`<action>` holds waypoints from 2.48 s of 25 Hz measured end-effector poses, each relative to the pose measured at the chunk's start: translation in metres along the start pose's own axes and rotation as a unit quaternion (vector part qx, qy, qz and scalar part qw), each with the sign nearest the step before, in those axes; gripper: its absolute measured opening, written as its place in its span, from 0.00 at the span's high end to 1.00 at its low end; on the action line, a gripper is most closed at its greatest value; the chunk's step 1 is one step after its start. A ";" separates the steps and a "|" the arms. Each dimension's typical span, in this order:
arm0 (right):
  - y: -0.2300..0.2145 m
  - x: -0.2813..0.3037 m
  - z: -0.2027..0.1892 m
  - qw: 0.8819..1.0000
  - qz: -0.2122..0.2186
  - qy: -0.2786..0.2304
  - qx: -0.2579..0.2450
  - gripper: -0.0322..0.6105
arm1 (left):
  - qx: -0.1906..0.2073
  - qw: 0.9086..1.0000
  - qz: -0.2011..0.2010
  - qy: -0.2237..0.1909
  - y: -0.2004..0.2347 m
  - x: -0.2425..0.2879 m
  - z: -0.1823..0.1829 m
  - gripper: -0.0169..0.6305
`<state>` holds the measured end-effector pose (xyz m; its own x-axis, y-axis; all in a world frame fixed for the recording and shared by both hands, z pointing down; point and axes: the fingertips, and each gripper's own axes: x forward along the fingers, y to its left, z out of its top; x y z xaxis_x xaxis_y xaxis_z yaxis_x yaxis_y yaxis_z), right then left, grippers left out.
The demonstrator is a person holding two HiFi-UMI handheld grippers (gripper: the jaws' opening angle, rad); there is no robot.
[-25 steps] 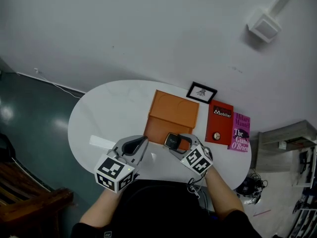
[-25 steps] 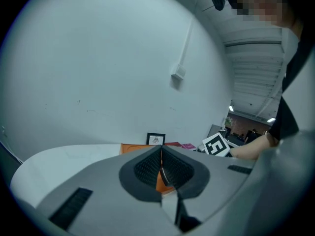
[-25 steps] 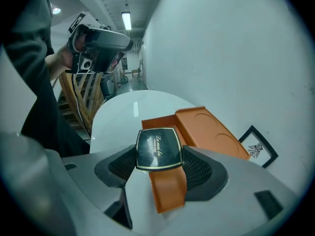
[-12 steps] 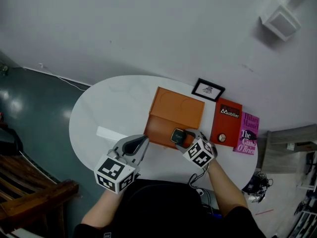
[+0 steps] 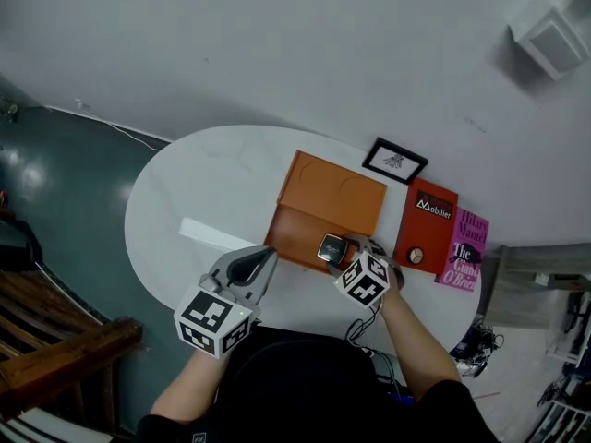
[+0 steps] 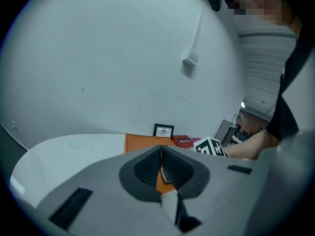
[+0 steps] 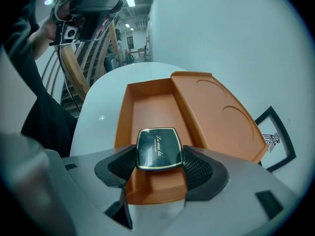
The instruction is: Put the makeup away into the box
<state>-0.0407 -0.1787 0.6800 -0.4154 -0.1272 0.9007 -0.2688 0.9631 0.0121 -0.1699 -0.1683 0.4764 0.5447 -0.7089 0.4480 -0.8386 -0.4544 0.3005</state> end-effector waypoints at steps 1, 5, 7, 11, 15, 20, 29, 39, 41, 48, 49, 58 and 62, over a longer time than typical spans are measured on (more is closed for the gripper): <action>0.001 0.002 -0.003 1.000 0.002 0.008 -0.004 0.53 | -0.002 1.000 0.002 0.000 0.000 0.000 -0.001 0.95; 0.001 0.005 -0.009 0.999 0.003 0.028 -0.020 0.53 | -0.011 1.000 0.011 0.000 -0.001 -0.001 -0.004 0.95; 0.000 0.006 -0.009 0.999 0.001 0.034 -0.029 0.53 | -0.010 1.000 0.015 0.001 -0.002 -0.001 -0.006 0.95; 0.000 0.009 -0.012 0.998 -0.007 0.047 -0.038 0.53 | -0.014 1.000 0.020 0.001 -0.004 -0.004 -0.011 0.95; -0.001 0.012 -0.014 0.997 -0.023 0.062 -0.036 0.53 | -0.016 1.000 0.024 0.000 -0.005 -0.009 -0.015 0.95; -0.001 0.013 -0.014 0.997 -0.031 0.062 -0.032 0.53 | -0.016 1.000 0.025 -0.003 -0.008 -0.017 -0.019 0.95; -0.009 -0.023 0.012 0.997 -0.068 -0.024 0.011 0.53 | -0.010 0.999 0.024 -0.021 -0.008 -0.036 -0.017 0.95; -0.009 -0.115 0.063 0.967 -0.133 -0.195 0.094 0.53 | 0.022 0.999 -0.019 -0.035 -0.015 -0.056 -0.005 0.95; -0.002 -0.130 0.069 0.959 -0.142 -0.217 0.111 0.57 | 0.030 0.998 -0.029 -0.041 -0.015 -0.060 0.000 0.95; 0.005 -0.189 0.100 0.908 -0.170 -0.335 0.187 0.85 | 0.096 0.991 -0.065 -0.060 -0.020 -0.064 0.024 0.95; 0.004 -0.195 0.102 0.903 -0.173 -0.345 0.189 0.86 | 0.095 0.991 -0.066 -0.066 -0.020 -0.064 0.027 0.95; -0.030 -0.242 0.056 0.882 -0.245 -0.350 0.199 0.88 | 0.082 0.992 -0.074 -0.059 -0.038 -0.030 0.034 0.95; -0.044 -0.251 0.005 0.874 -0.238 -0.357 0.227 0.88 | 0.083 0.993 -0.063 -0.054 -0.061 0.004 0.039 0.95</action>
<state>0.0717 -0.1905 0.4511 -0.5550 -0.7597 0.3388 -0.8090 0.5877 -0.0074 -0.1170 -0.1642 0.4264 0.6481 -0.6908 0.3205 -0.7592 -0.6188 0.2017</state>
